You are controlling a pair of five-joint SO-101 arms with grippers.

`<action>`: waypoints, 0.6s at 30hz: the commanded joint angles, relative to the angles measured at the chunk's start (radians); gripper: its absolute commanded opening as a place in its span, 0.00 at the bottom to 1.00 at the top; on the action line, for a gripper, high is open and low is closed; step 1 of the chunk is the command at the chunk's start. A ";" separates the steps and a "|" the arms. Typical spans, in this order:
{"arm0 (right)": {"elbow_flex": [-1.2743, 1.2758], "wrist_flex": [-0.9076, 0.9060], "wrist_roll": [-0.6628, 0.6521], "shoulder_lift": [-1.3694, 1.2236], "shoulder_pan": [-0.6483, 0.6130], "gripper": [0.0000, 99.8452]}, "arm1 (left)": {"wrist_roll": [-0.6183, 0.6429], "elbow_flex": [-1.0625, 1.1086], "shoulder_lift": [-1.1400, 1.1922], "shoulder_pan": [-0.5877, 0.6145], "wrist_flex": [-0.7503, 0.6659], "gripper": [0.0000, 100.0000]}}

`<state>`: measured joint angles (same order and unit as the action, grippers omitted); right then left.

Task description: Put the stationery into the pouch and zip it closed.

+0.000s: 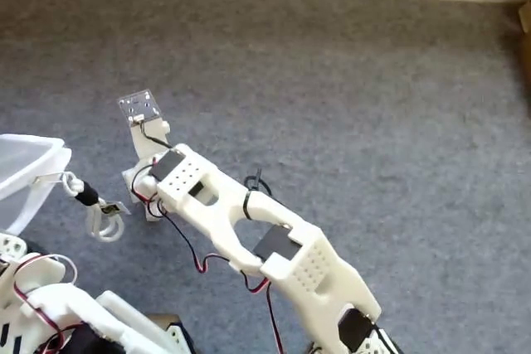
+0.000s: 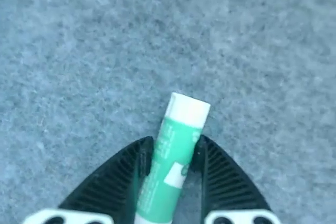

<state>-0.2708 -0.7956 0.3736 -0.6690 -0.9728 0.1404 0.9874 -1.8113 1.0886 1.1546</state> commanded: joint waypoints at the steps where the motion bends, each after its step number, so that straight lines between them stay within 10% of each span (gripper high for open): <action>1: -0.070 -0.099 -0.058 -0.001 0.013 0.07 | 0.003 -0.016 -0.015 0.010 -0.006 0.01; 18: -0.056 -0.424 -0.239 0.246 0.111 0.07 | 0.005 -0.022 -0.015 -0.024 -0.012 0.01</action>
<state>-0.3230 -1.1945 0.1450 -0.5677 -0.9083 0.1404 0.9874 -1.8113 1.0886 1.1546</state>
